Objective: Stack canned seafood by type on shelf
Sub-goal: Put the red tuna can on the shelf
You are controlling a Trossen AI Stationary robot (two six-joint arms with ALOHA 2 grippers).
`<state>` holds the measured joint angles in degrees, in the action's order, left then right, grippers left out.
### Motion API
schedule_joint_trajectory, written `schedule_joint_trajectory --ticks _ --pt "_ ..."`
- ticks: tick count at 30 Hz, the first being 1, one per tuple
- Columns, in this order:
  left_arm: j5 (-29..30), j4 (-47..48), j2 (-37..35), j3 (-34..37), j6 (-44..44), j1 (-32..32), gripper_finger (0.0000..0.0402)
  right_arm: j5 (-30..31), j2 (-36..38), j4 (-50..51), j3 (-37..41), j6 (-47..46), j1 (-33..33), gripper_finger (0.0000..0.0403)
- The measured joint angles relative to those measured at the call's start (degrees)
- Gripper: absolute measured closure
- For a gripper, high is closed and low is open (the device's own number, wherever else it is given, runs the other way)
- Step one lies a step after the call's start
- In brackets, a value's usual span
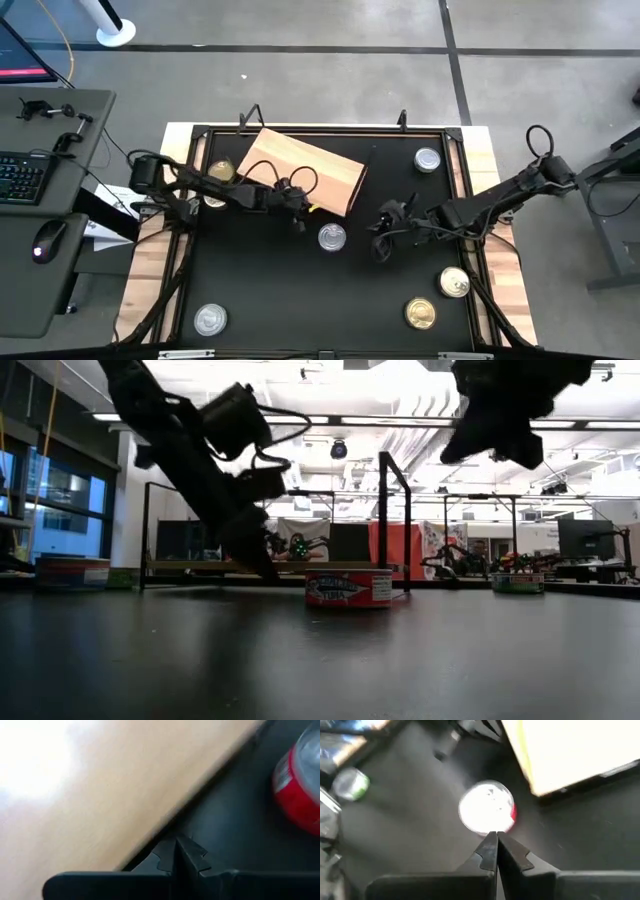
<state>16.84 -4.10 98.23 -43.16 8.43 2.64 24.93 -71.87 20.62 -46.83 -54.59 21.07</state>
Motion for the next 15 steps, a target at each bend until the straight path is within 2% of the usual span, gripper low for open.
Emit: schedule_joint_trajectory --ticks 9,12,15 --pt "0.25 -8.42 7.89 -8.65 -10.38 1.82 0.0402 4.31 -1.29 -0.49 -5.31 -1.35 0.36 0.0403" --pt "-0.76 -3.95 9.53 -11.82 -13.03 1.86 0.0402 3.3 -1.58 0.03 -6.14 -0.63 0.36 0.0403" --pt "-6.18 3.48 7.67 -13.65 -13.45 1.57 0.0401 0.41 -1.7 1.28 -5.63 -0.9 0.36 0.0403"
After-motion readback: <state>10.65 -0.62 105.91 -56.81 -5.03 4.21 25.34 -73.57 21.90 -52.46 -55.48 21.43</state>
